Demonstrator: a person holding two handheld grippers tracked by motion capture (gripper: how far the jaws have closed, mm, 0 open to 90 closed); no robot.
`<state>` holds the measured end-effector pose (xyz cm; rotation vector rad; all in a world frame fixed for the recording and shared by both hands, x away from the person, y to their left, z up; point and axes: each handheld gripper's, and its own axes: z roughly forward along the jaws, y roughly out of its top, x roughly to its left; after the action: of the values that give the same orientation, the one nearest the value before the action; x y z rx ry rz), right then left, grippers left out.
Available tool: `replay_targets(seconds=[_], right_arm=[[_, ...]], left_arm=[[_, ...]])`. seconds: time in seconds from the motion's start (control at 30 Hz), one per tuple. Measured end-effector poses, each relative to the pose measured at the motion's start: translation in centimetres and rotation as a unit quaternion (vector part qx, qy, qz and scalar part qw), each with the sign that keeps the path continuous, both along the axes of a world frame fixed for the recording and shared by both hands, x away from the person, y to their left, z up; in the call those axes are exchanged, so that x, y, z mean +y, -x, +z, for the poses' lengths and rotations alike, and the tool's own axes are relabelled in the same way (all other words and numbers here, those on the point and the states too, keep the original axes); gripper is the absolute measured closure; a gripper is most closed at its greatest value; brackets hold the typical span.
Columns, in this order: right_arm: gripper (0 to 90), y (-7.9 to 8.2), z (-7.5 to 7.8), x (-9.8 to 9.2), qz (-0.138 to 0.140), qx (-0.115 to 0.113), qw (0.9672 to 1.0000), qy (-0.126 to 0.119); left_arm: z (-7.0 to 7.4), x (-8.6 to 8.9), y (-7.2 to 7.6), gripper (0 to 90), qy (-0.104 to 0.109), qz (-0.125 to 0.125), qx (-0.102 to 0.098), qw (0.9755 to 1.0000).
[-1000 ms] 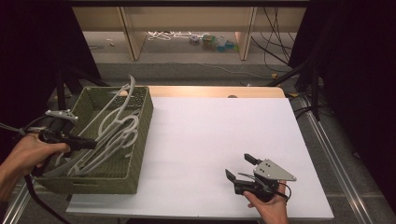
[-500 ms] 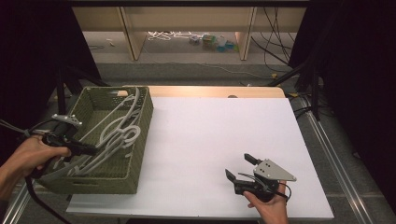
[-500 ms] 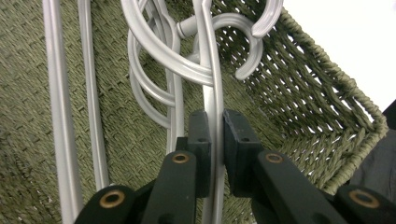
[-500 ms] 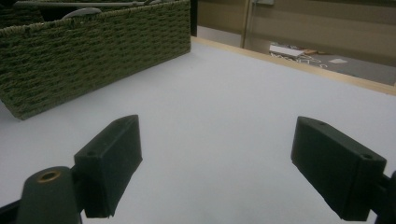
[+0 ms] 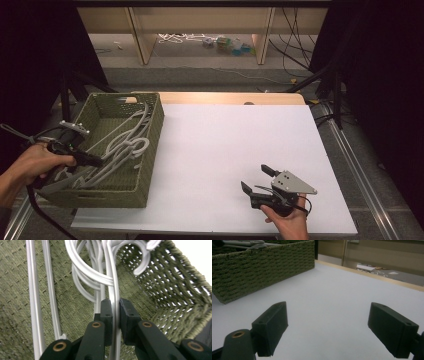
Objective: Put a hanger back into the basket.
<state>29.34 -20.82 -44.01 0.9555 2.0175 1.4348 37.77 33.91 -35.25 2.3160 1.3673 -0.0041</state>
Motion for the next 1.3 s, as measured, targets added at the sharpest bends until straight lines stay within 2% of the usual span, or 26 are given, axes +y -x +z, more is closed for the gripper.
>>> replay_targets(seconds=[0.03, 0.1, 0.17, 0.27, 0.3, 0.33, 0.4, 0.43, 0.47, 0.5, 0.57, 0.63, 0.7, 0.73, 0.77, 0.9, 0.93, 0.97, 1.0, 1.03, 1.1, 1.13, 1.17, 1.23, 1.27, 1.3], right_arm=[[17.1, 0.0, 0.0, 0.0, -0.001, 0.000, 1.0000, -0.004], [17.0, 0.0, 0.0, 0.0, 0.000, 0.000, 1.0000, -0.004], [17.0, 0.0, -0.1, 0.1, 0.000, 0.000, 1.0000, -0.005], [17.1, 0.0, 0.0, 0.0, 0.000, 0.002, 1.0000, 0.003], [17.1, 0.0, 0.0, 0.1, 0.000, 0.000, 1.0000, 0.002], [17.1, 0.0, 0.0, 0.0, 0.001, 0.000, 1.0000, 0.001], [17.1, -0.1, 0.0, 0.0, 0.002, -0.006, 1.0000, -0.001], [17.1, 0.0, -0.1, 0.1, 0.002, 0.001, 1.0000, -0.004], [17.0, -0.1, 0.0, 0.0, 0.000, -0.006, 1.0000, 0.005], [17.0, 0.0, 0.0, 0.0, 0.001, -0.001, 1.0000, 0.004], [17.1, 0.0, -0.1, 0.1, 0.002, 0.001, 1.0000, -0.003], [17.1, 0.0, 0.0, 0.0, 0.000, 0.001, 1.0000, 0.003], [17.0, -0.2, -0.2, 0.1, 0.001, -0.003, 1.0000, -0.005], [17.0, -0.1, -0.2, 0.2, 0.002, 0.000, 1.0000, -0.006], [17.1, -0.1, -0.1, 0.2, -0.001, 0.002, 1.0000, 0.001], [17.1, -0.1, -0.1, 0.2, 0.003, 0.004, 1.0000, 0.001], [17.1, -0.1, -0.1, 0.2, 0.003, 0.002, 1.0000, 0.003], [17.0, -0.1, -0.1, 0.2, 0.003, 0.003, 1.0000, 0.002], [17.1, -0.1, -0.1, 0.2, 0.003, 0.003, 1.0000, 0.002], [17.1, -0.2, -0.1, 0.1, 0.002, -0.008, 1.0000, 0.004], [17.0, -0.1, -0.1, 0.2, 0.005, 0.006, 1.0000, 0.000], [17.1, -0.1, -0.1, 0.2, 0.004, 0.004, 1.0000, 0.001], [17.0, -0.1, -0.1, 0.2, 0.002, 0.005, 1.0000, 0.003], [17.1, -0.1, -0.1, 0.2, 0.002, 0.005, 1.0000, 0.004], [17.1, -0.2, -0.1, 0.3, 0.002, 0.005, 1.0000, 0.003], [17.0, -0.2, -0.1, 0.2, 0.004, 0.005, 1.0000, 0.003]], left_arm=[[-0.1, 0.2, -0.3, 81.4, -0.007, -0.021, -0.007, 0.9997], [-0.2, 0.1, -0.1, 81.3, -0.001, -0.008, 0.002, 1.0000], [-0.2, 0.2, -0.2, 81.3, -0.003, -0.015, -0.002, 0.9999], [-0.1, 0.3, -0.2, 80.9, -0.006, -0.006, -0.002, 1.0000], [-0.1, 0.4, -0.3, 80.8, -0.008, -0.006, -0.003, 0.9999], [0.0, 0.7, -0.5, 80.6, -0.016, -0.020, -0.007, 0.9996], [0.0, 0.8, -0.4, 80.4, -0.012, -0.001, -0.005, 0.9999], [0.0, 1.0, -0.5, 80.3, -0.013, -0.002, -0.007, 0.9999], [-0.1, 1.3, -0.7, 81.1, -0.026, -0.008, -0.013, 0.9996], [-0.1, 1.5, -0.8, 81.6, -0.027, -0.005, -0.016, 0.9995], [-0.2, 2.1, -1.1, 81.3, -0.020, 0.003, -0.019, 0.9996], [-0.5, 2.1, -1.1, 81.3, -0.009, 0.010, -0.018, 0.9997], [-0.7, 2.0, -1.1, 81.3, -0.014, -0.006, -0.022, 0.9996], [-0.7, 1.6, -0.9, 81.3, -0.010, 0.009, -0.017, 0.9998], [-0.6, 1.4, -0.9, 81.3, -0.008, 0.009, -0.019, 0.9998], [-0.2, 1.3, -1.0, 81.1, 0.012, 0.015, -0.037, 0.9991], [-0.1, 1.4, -1.0, 81.0, 0.004, 0.006, -0.037, 0.9993], [-0.3, 1.2, -0.9, 81.0, 0.006, 0.022, -0.029, 0.9993], [-0.5, 1.2, -0.9, 81.1, 0.011, 0.023, -0.028, 0.9993], [-0.6, 1.5, -1.0, 81.1, 0.003, 0.013, -0.030, 0.9995], [-0.9, 1.5, -0.9, 81.1, 0.003, 0.009, -0.028, 0.9996], [-1.1, 1.3, -0.7, 81.1, 0.001, 0.007, -0.027, 0.9996], [-1.2, 1.2, -0.6, 81.0, -0.010, 0.000, -0.031, 0.9995], [-1.3, 1.1, -0.6, 81.1, -0.001, 0.010, -0.043, 0.9990], [-1.2, 0.9, -0.2, 81.2, 0.010, 0.038, -0.040, 0.9984], [-1.0, 1.0, -0.1, 81.3, 0.014, 0.039, -0.043, 0.9982]])
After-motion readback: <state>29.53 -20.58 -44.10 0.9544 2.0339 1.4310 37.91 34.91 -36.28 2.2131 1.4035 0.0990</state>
